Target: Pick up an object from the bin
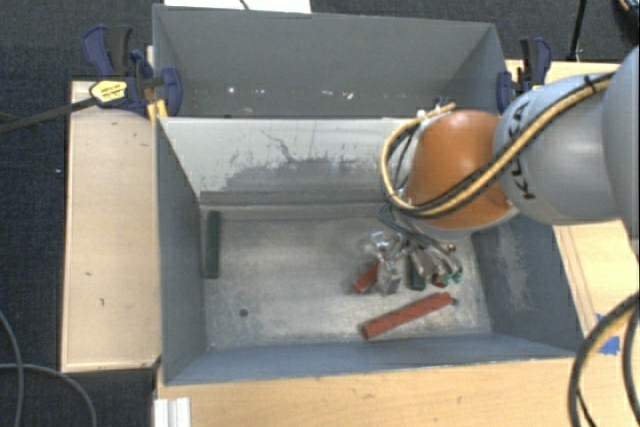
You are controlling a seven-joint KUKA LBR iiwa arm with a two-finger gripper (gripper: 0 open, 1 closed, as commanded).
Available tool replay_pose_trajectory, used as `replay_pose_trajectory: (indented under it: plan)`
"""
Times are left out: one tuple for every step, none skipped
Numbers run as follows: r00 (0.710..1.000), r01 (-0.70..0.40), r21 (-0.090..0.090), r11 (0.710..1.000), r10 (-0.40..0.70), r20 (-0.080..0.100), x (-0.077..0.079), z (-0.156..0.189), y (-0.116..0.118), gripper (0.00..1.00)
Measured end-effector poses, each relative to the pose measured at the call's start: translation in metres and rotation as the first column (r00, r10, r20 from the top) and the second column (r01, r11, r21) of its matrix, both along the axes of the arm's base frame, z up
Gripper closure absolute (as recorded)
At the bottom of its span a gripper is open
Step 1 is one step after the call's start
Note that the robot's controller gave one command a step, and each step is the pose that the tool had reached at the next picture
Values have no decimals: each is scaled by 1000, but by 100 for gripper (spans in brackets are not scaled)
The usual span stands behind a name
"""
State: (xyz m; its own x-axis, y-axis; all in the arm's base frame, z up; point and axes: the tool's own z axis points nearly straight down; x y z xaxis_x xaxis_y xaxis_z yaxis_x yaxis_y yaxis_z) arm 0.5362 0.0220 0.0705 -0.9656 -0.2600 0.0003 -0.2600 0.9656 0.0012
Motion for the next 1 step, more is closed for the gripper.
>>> replay_pose_trajectory:
  plan:
    - [798,-603,-2,798,603,6,13,0,33,100]
